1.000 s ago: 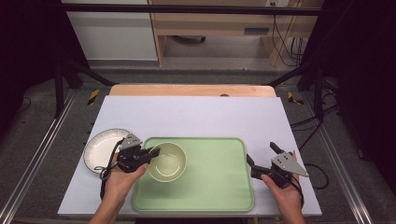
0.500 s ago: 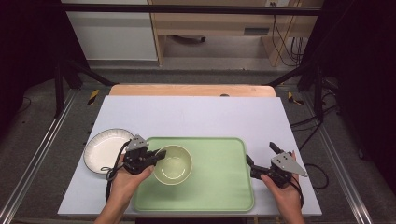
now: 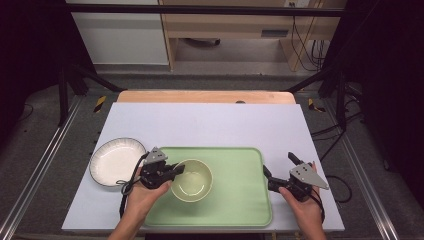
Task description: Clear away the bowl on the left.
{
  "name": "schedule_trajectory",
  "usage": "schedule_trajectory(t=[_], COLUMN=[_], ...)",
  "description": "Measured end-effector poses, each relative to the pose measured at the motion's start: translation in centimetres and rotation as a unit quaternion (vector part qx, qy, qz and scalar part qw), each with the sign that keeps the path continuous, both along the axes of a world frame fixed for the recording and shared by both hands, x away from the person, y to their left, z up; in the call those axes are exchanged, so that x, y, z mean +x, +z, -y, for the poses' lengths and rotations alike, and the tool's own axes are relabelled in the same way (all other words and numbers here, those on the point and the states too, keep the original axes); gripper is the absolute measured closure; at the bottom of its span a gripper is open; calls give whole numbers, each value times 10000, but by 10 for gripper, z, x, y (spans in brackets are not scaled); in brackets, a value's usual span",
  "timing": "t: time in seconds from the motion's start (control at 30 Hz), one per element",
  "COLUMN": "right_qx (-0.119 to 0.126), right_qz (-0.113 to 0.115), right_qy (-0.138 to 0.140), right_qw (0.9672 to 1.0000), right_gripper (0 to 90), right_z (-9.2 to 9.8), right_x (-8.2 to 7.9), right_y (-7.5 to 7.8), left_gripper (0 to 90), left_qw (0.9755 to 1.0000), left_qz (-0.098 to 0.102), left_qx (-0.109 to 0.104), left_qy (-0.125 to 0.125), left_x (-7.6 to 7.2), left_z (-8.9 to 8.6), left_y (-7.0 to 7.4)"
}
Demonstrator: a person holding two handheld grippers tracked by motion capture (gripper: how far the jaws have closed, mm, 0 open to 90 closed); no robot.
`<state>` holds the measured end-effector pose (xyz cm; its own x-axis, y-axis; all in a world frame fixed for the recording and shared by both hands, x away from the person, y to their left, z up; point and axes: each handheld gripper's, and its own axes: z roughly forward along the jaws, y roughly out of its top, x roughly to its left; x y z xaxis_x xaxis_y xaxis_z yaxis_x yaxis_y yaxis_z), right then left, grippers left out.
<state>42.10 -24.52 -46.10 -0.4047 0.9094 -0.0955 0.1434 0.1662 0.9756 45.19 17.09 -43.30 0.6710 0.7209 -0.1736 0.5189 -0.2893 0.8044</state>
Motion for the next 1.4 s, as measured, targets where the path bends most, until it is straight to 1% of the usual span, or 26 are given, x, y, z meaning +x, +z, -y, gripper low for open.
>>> schedule_trajectory(t=[0.13,0.23,0.3,0.4,0.53,0.57,0.77,1.03,1.17,1.2,1.3,1.4], right_qx=[9,11,4,0,1,4,-4,-2,-2,-4,-8,-13], right_qz=[-2,-4,0,3,4,-1,4,3,-8,-8,-5,-2], right_qy=[-16,-9,-12,-17,-19,-17,-15,-17,-18,-24,-19,-17], right_qw=[10000,10000,10000,10000,10000,10000,10000,10000,10000,10000,10000,10000], right_gripper=[48,48,48,48,48,48,48,48,48,48,49,48], right_z=[0,0,1,1,2,2,1,2,1,1,0,0], right_x=[0,0,0,0,0,0,0,0,0,0,0,0], right_y=[0,0,0,0,0,0,0,0,0,0,0,0], left_gripper=[823,823,822,822,821,821,819,818,817,816,816,816], left_qw=[10000,10000,10000,9999,9999,9999,9999,9999,9998,9998,9998,9998], left_qz=[-29,-37,-41,-84,-94,-96,-134,-141,-175,-191,-190,-187], left_qx=[-46,-20,-7,-58,-38,-67,-51,-46,-34,-60,-39,-49], left_qy=[8,-27,-17,0,0,24,5,35,53,75,46,77], left_x=[1,2,2,4,5,5,5,6,7,7,7,8], left_z=[2,4,5,5,5,6,7,9,9,10,14,12], left_y=[-1,-2,-3,-5,-6,-7,-9,-11,-12,-13,-14,-15])
